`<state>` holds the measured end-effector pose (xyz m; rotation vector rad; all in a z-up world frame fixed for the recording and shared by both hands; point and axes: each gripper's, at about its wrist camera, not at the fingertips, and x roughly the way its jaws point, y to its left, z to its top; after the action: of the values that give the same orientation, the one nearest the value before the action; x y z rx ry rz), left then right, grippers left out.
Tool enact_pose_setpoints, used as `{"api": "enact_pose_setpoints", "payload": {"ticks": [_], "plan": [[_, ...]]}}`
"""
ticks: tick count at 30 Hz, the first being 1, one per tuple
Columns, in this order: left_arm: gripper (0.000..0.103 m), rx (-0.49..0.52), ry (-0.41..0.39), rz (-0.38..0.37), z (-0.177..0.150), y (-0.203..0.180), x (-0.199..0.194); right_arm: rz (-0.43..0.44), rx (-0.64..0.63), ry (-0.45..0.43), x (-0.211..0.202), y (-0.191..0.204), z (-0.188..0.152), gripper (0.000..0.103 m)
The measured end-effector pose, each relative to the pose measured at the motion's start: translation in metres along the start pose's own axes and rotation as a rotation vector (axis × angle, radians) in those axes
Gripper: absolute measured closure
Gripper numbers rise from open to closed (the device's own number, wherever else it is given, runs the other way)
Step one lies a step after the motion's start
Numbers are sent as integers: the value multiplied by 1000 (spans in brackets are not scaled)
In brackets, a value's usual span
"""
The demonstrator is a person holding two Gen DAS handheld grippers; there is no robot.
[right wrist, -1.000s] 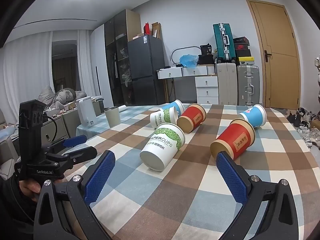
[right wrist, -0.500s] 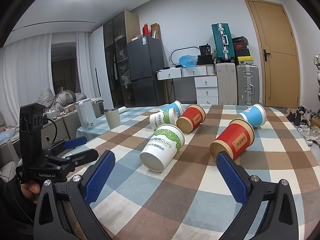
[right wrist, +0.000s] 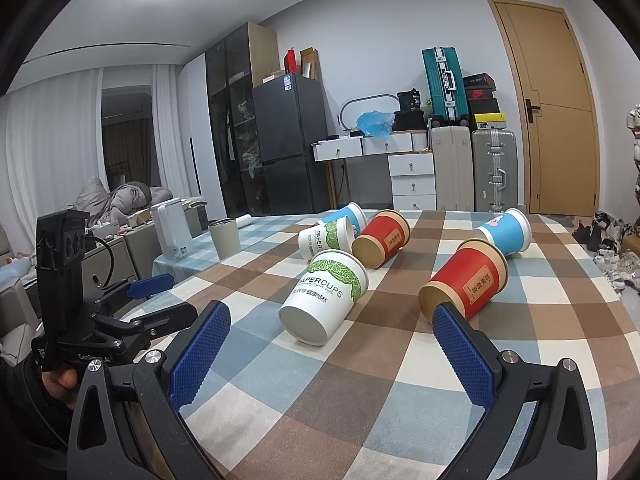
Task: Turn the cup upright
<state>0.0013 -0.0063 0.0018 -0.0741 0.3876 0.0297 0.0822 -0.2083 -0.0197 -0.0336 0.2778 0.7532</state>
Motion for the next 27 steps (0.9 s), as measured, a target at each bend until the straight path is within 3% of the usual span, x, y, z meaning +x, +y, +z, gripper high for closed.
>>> {"api": "enact_pose_setpoints", "payload": {"ticks": [17, 27], "plan": [[1, -24, 22, 13, 1, -3, 0, -14, 44, -33, -5, -8, 3, 0], [1, -35, 47, 1, 4, -3, 5, -51, 37, 0, -2, -10, 5, 0]]}}
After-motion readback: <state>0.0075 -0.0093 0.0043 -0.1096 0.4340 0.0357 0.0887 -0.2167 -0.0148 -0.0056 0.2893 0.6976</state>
